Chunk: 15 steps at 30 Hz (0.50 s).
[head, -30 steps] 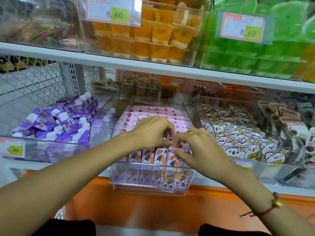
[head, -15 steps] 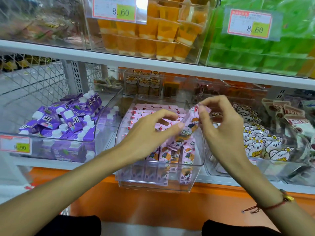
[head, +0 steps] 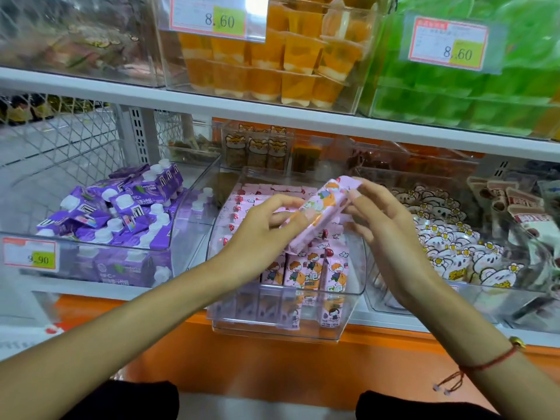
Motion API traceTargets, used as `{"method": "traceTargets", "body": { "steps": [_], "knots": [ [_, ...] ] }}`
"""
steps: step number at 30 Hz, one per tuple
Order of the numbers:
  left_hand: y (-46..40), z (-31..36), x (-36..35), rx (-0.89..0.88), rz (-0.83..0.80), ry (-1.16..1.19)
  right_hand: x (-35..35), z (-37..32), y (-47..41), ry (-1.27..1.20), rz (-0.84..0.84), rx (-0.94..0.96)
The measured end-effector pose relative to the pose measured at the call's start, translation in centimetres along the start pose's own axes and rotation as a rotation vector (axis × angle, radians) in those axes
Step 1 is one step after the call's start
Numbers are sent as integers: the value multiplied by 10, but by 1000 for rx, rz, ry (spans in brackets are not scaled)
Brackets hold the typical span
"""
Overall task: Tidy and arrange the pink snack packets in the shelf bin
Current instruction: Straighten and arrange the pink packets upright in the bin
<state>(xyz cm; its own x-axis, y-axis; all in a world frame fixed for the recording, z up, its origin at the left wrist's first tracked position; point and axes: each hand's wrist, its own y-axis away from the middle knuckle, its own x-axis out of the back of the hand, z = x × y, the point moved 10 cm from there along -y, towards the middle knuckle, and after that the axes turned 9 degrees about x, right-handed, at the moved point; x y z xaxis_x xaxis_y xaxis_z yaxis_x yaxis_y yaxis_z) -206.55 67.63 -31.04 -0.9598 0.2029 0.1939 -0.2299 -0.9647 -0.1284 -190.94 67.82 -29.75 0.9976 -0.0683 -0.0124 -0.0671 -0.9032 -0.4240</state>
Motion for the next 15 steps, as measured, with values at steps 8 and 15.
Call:
{"method": "traceTargets", "body": {
  "steps": [8,15],
  "knots": [
    [3,4,-6,-40,-9,-85,0,-6,4,-75,41,4],
    [1,-5,-8,95,-44,73,-9,-5,3,-66,-76,-37]
  ]
}}
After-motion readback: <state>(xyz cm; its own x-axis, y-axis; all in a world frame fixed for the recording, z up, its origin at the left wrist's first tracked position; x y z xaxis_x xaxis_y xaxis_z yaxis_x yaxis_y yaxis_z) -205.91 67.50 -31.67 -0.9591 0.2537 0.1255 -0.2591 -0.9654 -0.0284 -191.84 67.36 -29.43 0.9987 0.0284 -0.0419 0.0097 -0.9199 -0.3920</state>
